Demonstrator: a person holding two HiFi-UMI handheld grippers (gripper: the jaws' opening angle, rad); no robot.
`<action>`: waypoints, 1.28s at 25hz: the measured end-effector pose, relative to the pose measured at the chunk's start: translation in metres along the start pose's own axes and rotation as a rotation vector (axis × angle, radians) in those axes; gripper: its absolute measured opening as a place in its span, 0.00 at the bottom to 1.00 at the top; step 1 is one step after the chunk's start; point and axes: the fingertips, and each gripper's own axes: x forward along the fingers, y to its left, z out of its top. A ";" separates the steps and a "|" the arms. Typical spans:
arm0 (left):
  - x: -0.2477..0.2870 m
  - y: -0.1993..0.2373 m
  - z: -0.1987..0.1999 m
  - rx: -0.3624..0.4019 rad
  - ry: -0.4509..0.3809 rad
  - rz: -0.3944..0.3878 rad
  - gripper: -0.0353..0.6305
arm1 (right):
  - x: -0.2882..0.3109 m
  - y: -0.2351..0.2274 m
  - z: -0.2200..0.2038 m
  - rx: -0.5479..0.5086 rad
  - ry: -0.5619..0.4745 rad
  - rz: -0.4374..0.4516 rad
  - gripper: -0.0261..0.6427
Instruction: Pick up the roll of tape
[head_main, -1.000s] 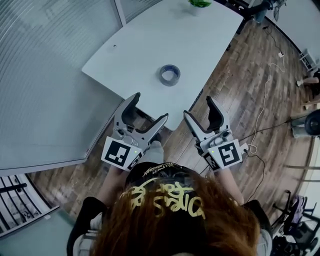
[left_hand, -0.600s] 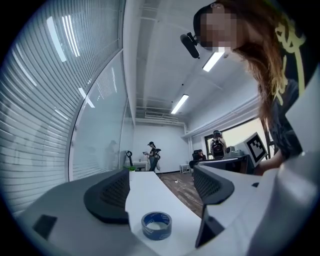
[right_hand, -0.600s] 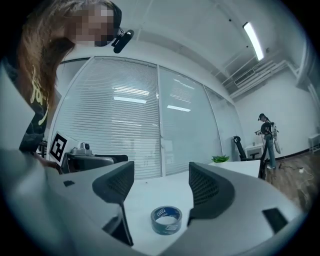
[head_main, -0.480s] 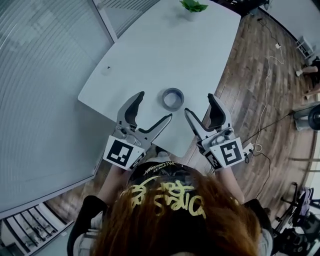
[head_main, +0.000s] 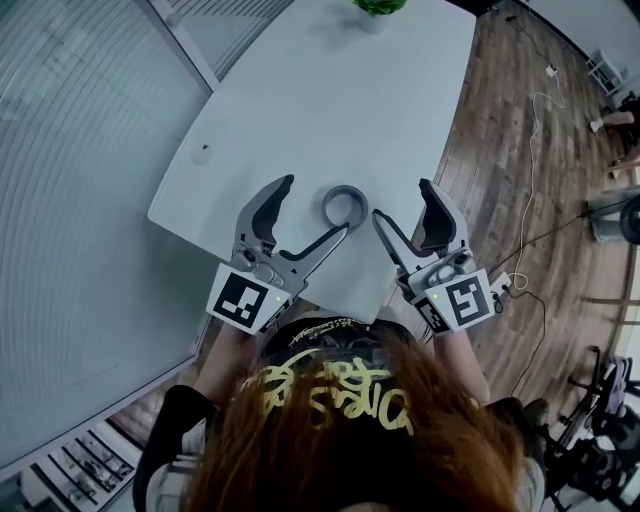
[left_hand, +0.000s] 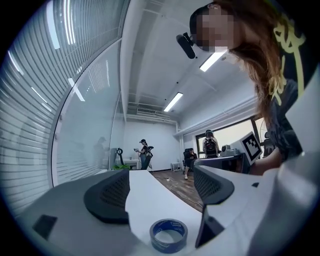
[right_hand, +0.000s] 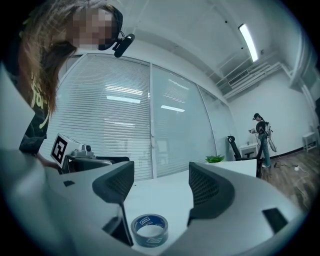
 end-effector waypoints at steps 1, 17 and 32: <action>0.004 0.000 -0.003 -0.001 -0.005 0.000 0.65 | 0.000 -0.005 -0.005 0.002 0.011 0.004 0.52; 0.006 -0.022 -0.035 0.030 0.108 0.045 0.65 | -0.002 -0.011 -0.039 -0.116 0.183 0.336 0.52; 0.015 -0.018 -0.174 0.102 0.494 -0.035 0.67 | -0.002 -0.005 -0.183 -0.279 0.552 0.639 0.55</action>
